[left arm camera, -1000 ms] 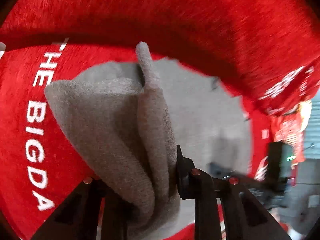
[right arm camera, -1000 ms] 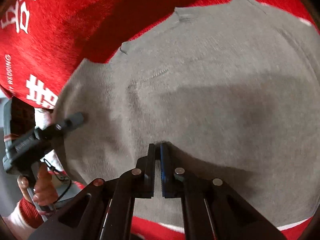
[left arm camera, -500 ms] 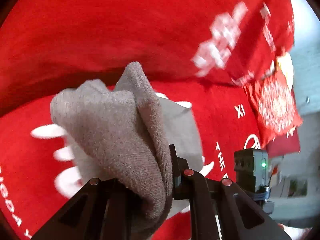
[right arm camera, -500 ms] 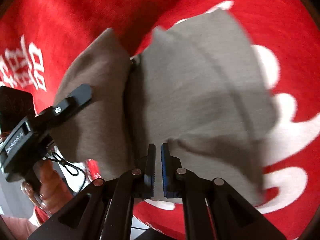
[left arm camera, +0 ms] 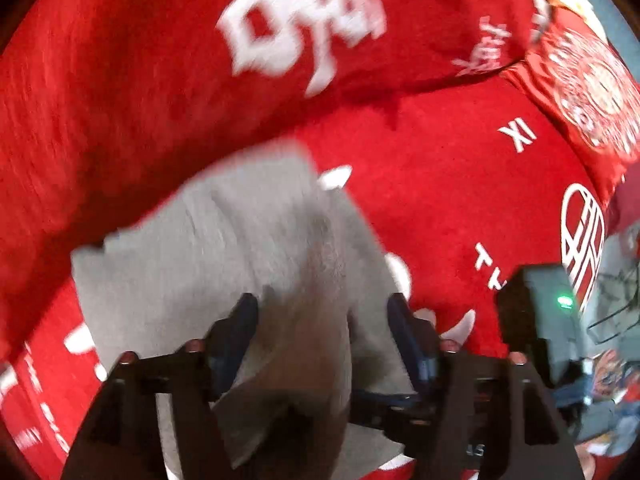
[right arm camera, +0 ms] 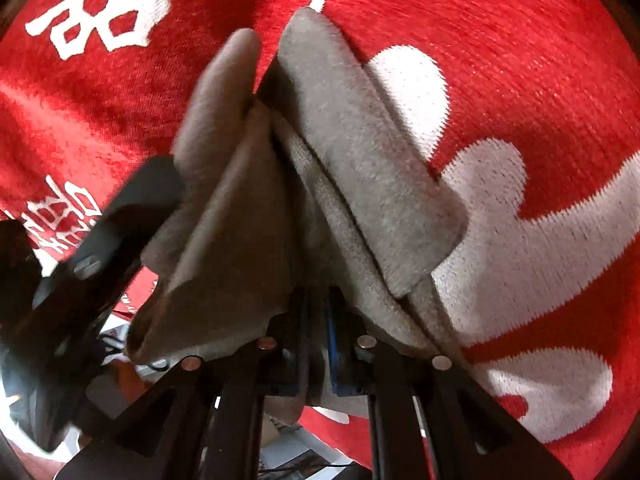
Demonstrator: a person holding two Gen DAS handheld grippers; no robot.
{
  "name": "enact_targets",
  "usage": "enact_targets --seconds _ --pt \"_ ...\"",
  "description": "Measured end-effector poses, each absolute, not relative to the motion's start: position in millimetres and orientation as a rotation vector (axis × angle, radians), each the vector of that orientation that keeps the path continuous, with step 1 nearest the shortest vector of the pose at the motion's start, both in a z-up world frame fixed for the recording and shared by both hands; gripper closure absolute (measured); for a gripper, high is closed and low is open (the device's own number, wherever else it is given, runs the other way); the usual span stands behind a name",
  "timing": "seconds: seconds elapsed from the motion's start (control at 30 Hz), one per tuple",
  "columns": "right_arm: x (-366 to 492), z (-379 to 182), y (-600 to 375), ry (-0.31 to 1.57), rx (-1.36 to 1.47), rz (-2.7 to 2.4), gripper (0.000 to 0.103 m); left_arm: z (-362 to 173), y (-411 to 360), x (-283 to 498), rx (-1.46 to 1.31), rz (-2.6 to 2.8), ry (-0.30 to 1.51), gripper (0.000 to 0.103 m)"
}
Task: Fold small clothes
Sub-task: 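Hold the sweater with both tools and fold it over onto itself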
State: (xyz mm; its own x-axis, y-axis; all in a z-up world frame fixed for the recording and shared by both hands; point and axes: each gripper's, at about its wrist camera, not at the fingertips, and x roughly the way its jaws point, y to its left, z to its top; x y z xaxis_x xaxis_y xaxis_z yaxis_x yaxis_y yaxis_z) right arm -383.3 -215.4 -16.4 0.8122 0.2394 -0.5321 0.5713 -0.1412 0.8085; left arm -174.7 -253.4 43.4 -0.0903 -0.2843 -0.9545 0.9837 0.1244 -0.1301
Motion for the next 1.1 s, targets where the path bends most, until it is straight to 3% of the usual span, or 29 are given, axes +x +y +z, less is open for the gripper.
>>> enact_targets --seconds 0.1,0.23,0.4,0.43,0.47,0.5,0.63,0.77,0.83,0.93,1.1 --pt "-402.0 -14.8 -229.0 0.619 1.737 -0.332 0.089 60.3 -249.7 -174.3 0.812 -1.334 1.13 0.034" --pt "-432.8 -17.7 -247.3 0.518 1.795 -0.316 0.059 72.2 -231.8 -146.4 0.734 -1.29 1.176 0.034" --pt "-455.7 -13.1 -262.1 0.381 1.868 -0.277 0.036 70.2 -204.7 -90.5 0.641 -1.121 1.213 0.032" --pt "-458.5 -14.3 -266.0 0.338 1.891 -0.263 0.03 69.4 -197.7 -78.7 0.62 -1.089 1.211 0.024" --pt "-453.3 -20.6 -259.5 0.312 1.906 -0.254 0.028 66.9 -192.0 -70.6 0.61 -1.062 1.212 0.001" --pt "-461.3 -20.2 -262.2 0.29 1.919 -0.249 0.028 64.7 -186.8 -61.3 0.602 -1.03 1.215 0.0" --pt "-459.1 -26.4 -270.9 0.303 1.929 -0.234 0.028 51.7 -166.9 -34.1 0.575 -0.936 1.257 0.0" --pt "-436.1 -16.1 -281.6 0.463 1.847 -0.231 0.03 44.8 -156.9 -17.9 0.57 -0.859 1.249 0.0" --pt "-420.3 -9.1 -287.1 0.627 1.746 -0.267 0.087 32.7 -152.7 -7.5 0.564 -0.835 1.3 0.0" --pt "-401.1 20.9 -286.8 0.772 1.524 -0.302 0.088 19.9 -147.6 0.2 0.556 -0.825 1.341 0.0" --pt "-414.1 55.3 -276.8 0.769 1.363 -0.339 0.088 18.5 -146.0 -9.4 0.602 -0.855 1.283 0.0"
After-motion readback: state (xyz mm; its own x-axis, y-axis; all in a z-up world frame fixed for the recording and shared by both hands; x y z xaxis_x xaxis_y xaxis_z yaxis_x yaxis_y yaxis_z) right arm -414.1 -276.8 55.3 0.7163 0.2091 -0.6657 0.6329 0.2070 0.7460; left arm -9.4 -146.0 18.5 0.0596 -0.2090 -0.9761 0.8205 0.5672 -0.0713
